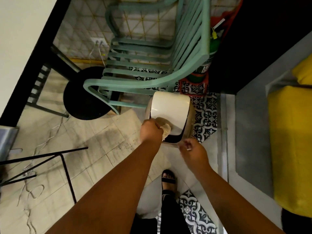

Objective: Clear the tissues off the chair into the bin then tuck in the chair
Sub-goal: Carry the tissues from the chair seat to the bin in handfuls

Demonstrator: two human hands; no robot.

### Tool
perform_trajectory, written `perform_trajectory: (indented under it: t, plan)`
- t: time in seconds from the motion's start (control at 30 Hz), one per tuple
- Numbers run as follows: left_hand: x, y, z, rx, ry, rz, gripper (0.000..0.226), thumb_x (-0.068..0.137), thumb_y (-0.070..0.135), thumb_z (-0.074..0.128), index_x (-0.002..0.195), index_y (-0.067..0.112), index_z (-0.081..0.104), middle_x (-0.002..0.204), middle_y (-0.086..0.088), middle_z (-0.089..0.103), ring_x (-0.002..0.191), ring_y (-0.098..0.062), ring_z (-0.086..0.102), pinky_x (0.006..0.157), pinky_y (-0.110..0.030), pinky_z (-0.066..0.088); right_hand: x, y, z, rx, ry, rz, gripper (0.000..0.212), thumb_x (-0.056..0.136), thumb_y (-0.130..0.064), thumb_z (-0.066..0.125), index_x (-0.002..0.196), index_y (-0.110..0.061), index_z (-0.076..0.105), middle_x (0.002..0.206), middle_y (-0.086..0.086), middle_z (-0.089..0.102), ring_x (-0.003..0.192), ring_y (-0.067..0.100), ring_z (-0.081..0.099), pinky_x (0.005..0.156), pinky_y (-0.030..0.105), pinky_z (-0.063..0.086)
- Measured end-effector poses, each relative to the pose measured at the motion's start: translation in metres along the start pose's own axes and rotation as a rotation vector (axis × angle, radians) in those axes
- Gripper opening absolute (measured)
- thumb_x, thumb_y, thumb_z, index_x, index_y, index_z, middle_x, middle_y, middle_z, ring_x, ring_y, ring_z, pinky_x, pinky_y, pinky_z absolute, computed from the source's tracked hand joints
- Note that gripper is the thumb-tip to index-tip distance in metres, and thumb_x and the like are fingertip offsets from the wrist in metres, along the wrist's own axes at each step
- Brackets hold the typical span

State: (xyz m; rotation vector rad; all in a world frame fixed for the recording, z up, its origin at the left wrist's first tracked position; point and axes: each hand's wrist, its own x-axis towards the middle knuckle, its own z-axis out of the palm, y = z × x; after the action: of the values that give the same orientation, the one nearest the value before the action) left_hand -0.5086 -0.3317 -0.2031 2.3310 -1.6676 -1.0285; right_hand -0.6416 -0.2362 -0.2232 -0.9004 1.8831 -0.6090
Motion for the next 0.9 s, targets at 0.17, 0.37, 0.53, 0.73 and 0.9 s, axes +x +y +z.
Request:
perform_trajectory:
  t: [0.17, 0.37, 0.53, 0.73, 0.9]
  plan:
    - [0.004, 0.012, 0.022, -0.019, -0.025, 0.009, 0.025, 0.091, 0.018, 0.061, 0.114, 0.010, 0.065, 0.113, -0.009, 0.067, 0.102, -0.026, 0.064, 0.090, -0.033, 0.053, 0.004, 0.011, -0.010, 0.069, -0.004, 0.062, 0.022, 0.086, -0.026, 0.065, 0.105, -0.019, 0.061, 0.100, 0.004, 0.068, 0.092, 0.026, 0.065, 0.086, 0.051, 0.054]
    - [-0.011, 0.004, 0.026, -0.108, -0.144, 0.022, 0.034, 0.092, 0.024, 0.062, 0.123, 0.012, 0.061, 0.120, -0.008, 0.066, 0.108, -0.024, 0.063, 0.094, -0.032, 0.050, 0.003, 0.011, -0.005, 0.102, -0.021, 0.074, 0.024, 0.084, -0.022, 0.065, 0.106, -0.015, 0.060, 0.098, 0.005, 0.066, 0.095, 0.028, 0.065, 0.086, 0.052, 0.054]
    - [-0.026, -0.016, -0.001, -0.133, -0.156, 0.096, 0.030, 0.089, 0.033, 0.065, 0.110, 0.011, 0.067, 0.117, -0.004, 0.067, 0.104, -0.019, 0.064, 0.085, -0.026, 0.048, 0.002, -0.019, 0.010, 0.045, -0.058, 0.094, 0.016, 0.087, -0.021, 0.063, 0.102, -0.020, 0.059, 0.098, 0.005, 0.068, 0.090, 0.027, 0.066, 0.083, 0.044, 0.056]
    - [-0.039, -0.069, -0.075, -0.237, -0.034, 0.058, 0.026, 0.090, 0.037, 0.062, 0.098, 0.013, 0.069, 0.105, -0.006, 0.069, 0.095, -0.020, 0.064, 0.079, -0.030, 0.053, -0.018, -0.085, 0.059, -0.144, -0.164, -0.091, 0.026, 0.086, -0.027, 0.065, 0.108, -0.015, 0.059, 0.100, 0.004, 0.066, 0.092, 0.024, 0.063, 0.081, 0.033, 0.050]
    - [-0.061, -0.136, -0.160, -0.361, 0.121, 0.000, 0.029, 0.092, 0.039, 0.059, 0.102, 0.013, 0.068, 0.107, -0.001, 0.069, 0.099, -0.017, 0.065, 0.073, -0.022, 0.043, -0.058, -0.156, 0.132, -0.308, -0.311, -0.289, 0.030, 0.085, -0.032, 0.067, 0.109, -0.015, 0.059, 0.097, 0.002, 0.063, 0.086, 0.018, 0.058, 0.075, 0.025, 0.042]
